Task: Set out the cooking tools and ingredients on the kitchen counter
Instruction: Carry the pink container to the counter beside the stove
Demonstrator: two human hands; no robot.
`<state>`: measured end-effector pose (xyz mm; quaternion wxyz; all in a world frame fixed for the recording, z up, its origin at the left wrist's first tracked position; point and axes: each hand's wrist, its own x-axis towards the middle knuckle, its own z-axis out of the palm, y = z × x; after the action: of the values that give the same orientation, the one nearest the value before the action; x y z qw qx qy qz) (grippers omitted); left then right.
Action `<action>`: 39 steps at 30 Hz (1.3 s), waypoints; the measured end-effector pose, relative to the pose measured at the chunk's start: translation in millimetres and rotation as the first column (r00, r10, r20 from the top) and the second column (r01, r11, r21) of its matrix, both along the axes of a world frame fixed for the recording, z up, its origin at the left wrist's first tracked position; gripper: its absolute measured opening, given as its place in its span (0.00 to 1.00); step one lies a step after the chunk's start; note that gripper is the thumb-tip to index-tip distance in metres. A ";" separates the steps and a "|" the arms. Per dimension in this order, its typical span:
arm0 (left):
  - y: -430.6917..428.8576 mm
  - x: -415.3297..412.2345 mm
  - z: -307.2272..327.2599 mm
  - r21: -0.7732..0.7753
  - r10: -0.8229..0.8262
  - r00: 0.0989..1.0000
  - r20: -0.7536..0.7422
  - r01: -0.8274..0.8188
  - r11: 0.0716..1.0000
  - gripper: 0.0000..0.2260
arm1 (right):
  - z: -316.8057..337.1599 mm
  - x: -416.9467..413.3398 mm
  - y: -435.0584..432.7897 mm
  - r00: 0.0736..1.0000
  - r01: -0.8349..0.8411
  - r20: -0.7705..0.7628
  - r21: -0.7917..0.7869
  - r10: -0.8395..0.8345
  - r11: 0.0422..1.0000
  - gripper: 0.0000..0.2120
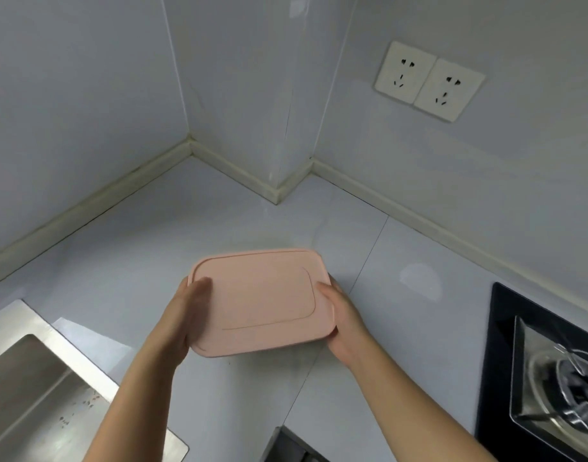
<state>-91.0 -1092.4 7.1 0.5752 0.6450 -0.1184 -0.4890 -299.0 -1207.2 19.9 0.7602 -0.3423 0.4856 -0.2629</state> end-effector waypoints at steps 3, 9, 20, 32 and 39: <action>-2.0 -26.3 11.9 -0.070 0.037 0.998 -0.057 -0.041 0.997 0.22 | 19.4 -32.8 0.7 0.996 0.006 0.091 -0.052 -0.002 0.999 0.16; -13.9 -88.1 36.2 -0.253 -0.078 0.997 -0.027 0.069 0.965 0.27 | 42.9 -101.6 6.8 0.964 0.225 0.160 -0.064 -0.213 0.972 0.16; 30.6 -311.2 56.6 -0.327 -0.309 0.950 0.029 0.302 0.896 0.22 | 58.3 -334.5 107.1 0.855 0.492 0.218 -0.051 -0.471 0.869 0.18; 64.8 -502.1 82.9 -0.295 -0.509 0.861 0.006 0.488 0.822 0.19 | 76.8 -524.4 196.7 0.757 0.643 0.215 -0.078 -0.617 0.762 0.16; 41.2 -593.5 85.6 -0.320 -0.604 0.797 0.002 0.572 0.755 0.21 | 78.3 -611.1 197.9 0.657 0.747 0.227 -0.072 -0.719 0.660 0.17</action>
<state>-684.5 -1051.2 92.7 0.4897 0.4528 -0.3598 -0.6525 -910.0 -1009.3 98.2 0.5994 -0.1510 0.4894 -0.6151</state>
